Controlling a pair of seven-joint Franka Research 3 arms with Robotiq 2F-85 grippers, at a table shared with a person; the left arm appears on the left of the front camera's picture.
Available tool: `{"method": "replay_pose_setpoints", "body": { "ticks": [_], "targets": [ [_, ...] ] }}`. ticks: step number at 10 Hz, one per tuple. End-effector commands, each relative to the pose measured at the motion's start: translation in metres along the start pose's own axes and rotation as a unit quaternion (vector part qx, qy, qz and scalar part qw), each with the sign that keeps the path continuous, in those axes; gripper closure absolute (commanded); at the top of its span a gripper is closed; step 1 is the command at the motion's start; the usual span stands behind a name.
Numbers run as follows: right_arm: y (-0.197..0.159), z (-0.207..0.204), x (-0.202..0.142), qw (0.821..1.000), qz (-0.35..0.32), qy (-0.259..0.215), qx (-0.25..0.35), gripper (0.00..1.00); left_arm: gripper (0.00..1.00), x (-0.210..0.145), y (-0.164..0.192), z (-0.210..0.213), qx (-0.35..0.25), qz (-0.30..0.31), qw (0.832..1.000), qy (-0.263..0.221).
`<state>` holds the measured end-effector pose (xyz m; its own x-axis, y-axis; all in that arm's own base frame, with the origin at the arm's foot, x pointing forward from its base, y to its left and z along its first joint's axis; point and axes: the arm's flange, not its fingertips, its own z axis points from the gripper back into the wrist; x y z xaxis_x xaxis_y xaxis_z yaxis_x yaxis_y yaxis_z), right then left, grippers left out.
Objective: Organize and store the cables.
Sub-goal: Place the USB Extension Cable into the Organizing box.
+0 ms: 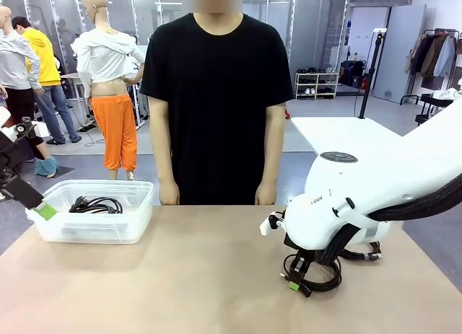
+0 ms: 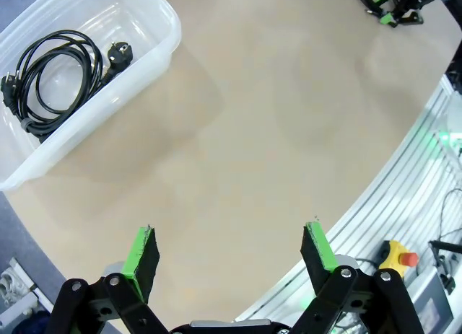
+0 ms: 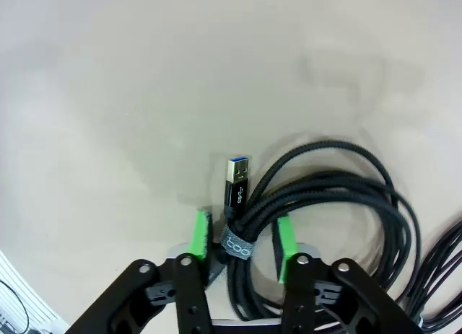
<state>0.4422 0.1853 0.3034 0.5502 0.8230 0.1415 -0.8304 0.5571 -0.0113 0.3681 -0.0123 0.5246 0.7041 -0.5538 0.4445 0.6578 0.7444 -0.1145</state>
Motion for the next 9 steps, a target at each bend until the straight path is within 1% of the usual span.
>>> {"method": "replay_pose_setpoints", "body": {
  "ticks": [1, 2, 4, 5, 6, 7, 9],
  "targets": [
    [0.003, 0.005, 0.004, 1.000, -0.013, 0.010, -0.018, 0.96, 0.00, 0.003, 0.003, 0.001, 0.007, -0.004, 1.000, -0.002],
    [0.003, 0.007, 0.006, 1.000, -0.013, 0.003, -0.014, 1.00, 0.00, 0.003, 0.003, 0.001, 0.007, -0.004, 1.000, -0.002],
    [0.006, 0.019, 0.017, 1.000, -0.006, -0.009, -0.023, 1.00, 0.00, 0.003, 0.003, 0.001, 0.007, -0.004, 1.000, -0.002],
    [0.019, 0.039, 0.037, 0.999, 0.013, -0.027, -0.027, 1.00, 0.00, 0.003, 0.003, 0.001, 0.007, -0.004, 1.000, -0.002],
    [0.035, 0.052, 0.060, 0.998, 0.040, -0.034, -0.025, 1.00, 0.00, 0.003, 0.003, 0.001, 0.007, -0.004, 1.000, -0.002],
    [0.050, 0.060, 0.084, 0.997, 0.068, -0.036, -0.020, 1.00, 0.00, 0.003, 0.003, 0.001, 0.007, -0.004, 1.000, -0.002],
    [0.072, 0.057, 0.133, 0.992, 0.116, -0.050, 0.010, 1.00, 0.00, 0.003, 0.003, 0.001, 0.007, -0.004, 1.000, -0.002]
  ]
}}
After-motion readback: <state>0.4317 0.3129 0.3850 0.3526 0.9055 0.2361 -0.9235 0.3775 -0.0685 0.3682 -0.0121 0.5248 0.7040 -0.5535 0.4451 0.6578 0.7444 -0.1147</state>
